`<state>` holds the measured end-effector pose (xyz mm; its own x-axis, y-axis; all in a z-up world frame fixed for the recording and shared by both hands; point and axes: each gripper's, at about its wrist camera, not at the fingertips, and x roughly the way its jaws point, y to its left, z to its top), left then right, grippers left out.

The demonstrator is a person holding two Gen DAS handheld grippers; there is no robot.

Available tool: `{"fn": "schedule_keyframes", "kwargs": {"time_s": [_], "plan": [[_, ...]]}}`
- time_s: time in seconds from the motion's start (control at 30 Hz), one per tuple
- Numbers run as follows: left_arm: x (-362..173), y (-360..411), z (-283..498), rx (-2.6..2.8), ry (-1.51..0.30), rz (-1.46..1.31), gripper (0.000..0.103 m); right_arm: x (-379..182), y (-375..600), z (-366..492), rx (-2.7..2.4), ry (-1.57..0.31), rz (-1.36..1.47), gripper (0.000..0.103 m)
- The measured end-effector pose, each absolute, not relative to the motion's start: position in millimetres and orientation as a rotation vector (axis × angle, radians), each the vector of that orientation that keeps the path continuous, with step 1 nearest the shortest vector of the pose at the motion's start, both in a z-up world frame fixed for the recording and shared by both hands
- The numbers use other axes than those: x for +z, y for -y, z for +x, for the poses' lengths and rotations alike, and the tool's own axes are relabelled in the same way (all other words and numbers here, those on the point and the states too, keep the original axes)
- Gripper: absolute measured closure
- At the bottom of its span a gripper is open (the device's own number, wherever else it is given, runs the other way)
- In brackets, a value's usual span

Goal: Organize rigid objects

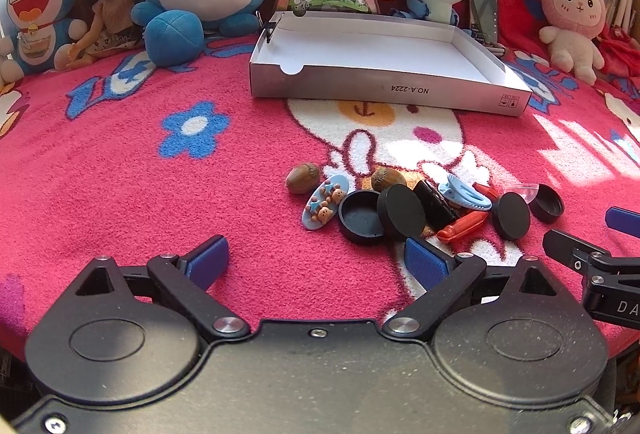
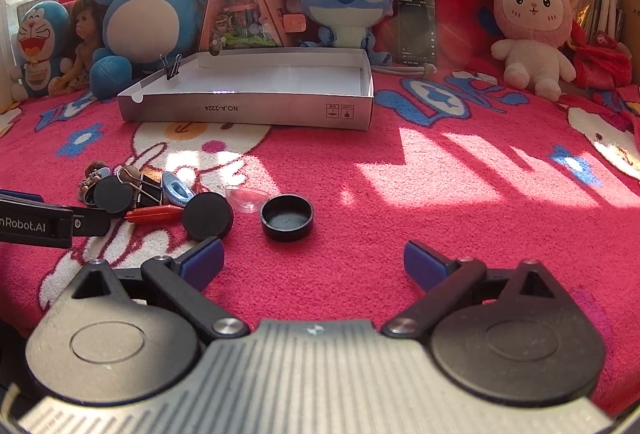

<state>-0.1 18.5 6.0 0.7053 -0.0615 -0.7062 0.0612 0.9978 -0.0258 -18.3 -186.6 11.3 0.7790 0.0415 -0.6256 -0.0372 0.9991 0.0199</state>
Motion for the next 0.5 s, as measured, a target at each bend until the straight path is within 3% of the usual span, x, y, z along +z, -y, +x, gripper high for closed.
{"fn": "schedule_keyframes", "kwargs": {"time_s": [0.23, 0.5], "plan": [[9.2, -20.2, 1.9, -0.081, -0.777, -0.014, 0.022, 15.1, 184.9, -14.0, 0.041, -0.653, -0.013, 0.008], [15.3, -24.3, 2.7, -0.099, -0.754, -0.037, 0.046, 16.6, 183.3, -12.2, 0.037, -0.644, -0.028, 0.018]]}}
